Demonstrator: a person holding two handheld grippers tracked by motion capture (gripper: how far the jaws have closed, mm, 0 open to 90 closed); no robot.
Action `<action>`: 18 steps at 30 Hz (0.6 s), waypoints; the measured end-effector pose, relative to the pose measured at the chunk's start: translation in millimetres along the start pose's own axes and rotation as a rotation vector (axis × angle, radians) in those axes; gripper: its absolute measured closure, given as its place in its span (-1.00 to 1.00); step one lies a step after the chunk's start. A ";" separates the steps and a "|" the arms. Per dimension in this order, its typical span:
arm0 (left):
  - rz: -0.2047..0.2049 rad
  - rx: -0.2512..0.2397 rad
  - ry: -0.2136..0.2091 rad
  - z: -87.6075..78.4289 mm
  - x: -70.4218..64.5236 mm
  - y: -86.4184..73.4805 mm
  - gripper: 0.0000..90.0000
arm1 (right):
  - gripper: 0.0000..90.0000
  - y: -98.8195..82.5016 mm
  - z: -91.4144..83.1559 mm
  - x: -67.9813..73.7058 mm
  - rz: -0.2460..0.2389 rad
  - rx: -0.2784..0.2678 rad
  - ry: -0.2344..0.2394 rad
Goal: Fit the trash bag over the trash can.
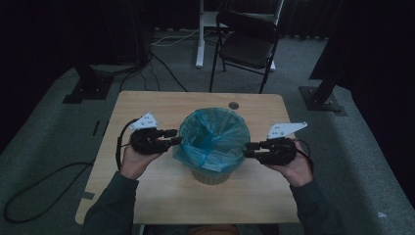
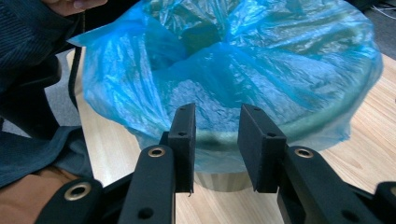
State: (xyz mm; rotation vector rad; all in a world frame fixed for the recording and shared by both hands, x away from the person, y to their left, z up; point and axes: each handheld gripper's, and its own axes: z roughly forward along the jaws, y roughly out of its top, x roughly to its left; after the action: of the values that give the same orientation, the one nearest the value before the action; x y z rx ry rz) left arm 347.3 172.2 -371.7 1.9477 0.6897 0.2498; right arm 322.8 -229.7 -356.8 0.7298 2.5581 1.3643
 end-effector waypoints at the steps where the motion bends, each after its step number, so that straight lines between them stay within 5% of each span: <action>1: 0.001 0.000 -0.001 -0.3 -0.3 0.1 0.36 | 0.48 0.7 0.3 0.8 -0.003 0.000 0.006; 18: 0.016 0.022 -0.045 -1.9 -6.5 -5.6 0.33 | 0.39 8.6 11.3 15.4 -0.048 0.015 0.081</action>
State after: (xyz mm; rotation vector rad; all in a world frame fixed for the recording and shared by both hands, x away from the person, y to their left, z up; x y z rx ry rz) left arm 339.2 171.8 -374.9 1.9745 0.6505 0.2085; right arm 316.3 -209.9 -354.9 0.6242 2.6323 1.3892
